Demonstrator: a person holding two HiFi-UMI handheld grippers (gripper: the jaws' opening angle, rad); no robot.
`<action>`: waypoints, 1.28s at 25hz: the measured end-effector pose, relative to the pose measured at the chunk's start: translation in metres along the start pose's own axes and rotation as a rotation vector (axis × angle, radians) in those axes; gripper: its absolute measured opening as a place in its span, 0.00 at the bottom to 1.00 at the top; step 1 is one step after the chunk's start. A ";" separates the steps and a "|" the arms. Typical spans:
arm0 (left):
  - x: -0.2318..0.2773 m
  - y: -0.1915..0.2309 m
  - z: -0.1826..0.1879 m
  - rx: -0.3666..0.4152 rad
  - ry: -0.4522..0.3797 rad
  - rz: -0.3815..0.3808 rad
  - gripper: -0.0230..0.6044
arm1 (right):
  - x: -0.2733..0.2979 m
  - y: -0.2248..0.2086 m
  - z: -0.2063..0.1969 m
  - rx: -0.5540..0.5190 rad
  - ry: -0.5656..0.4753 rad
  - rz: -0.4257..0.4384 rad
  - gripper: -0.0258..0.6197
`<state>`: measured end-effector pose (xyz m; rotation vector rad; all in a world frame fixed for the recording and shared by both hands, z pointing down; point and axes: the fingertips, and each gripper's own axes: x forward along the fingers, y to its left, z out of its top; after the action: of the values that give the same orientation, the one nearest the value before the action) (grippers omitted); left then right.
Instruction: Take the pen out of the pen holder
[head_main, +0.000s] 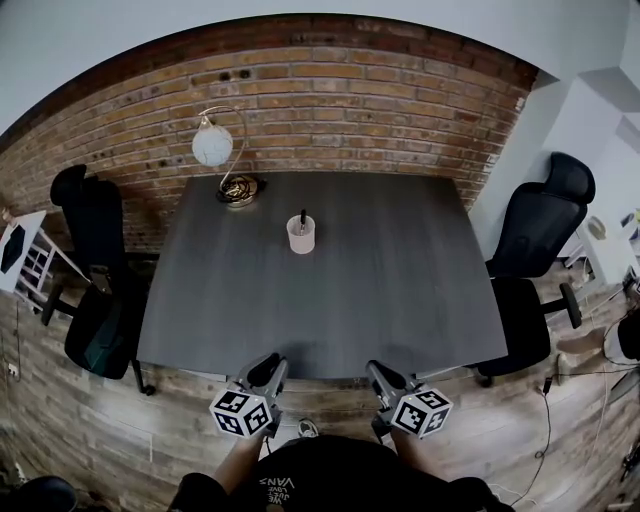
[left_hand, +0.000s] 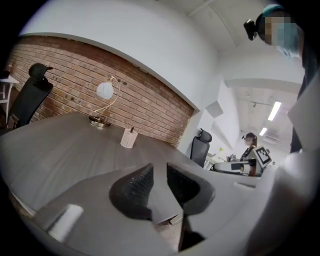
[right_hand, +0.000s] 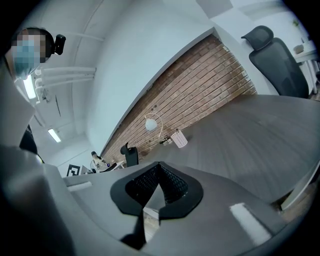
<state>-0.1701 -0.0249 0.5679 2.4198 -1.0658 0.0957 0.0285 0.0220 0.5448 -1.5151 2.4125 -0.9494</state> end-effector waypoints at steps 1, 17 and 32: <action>0.000 0.005 0.002 0.005 0.006 -0.009 0.18 | 0.003 0.002 -0.002 0.003 -0.002 -0.008 0.04; 0.025 0.048 0.016 -0.012 0.027 0.006 0.28 | 0.057 -0.008 0.001 0.028 0.037 -0.017 0.04; 0.105 0.072 0.075 0.038 -0.011 0.082 0.31 | 0.119 -0.057 0.051 0.032 0.093 0.078 0.04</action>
<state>-0.1582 -0.1714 0.5580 2.4128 -1.1788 0.1320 0.0359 -0.1180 0.5619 -1.3853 2.4868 -1.0596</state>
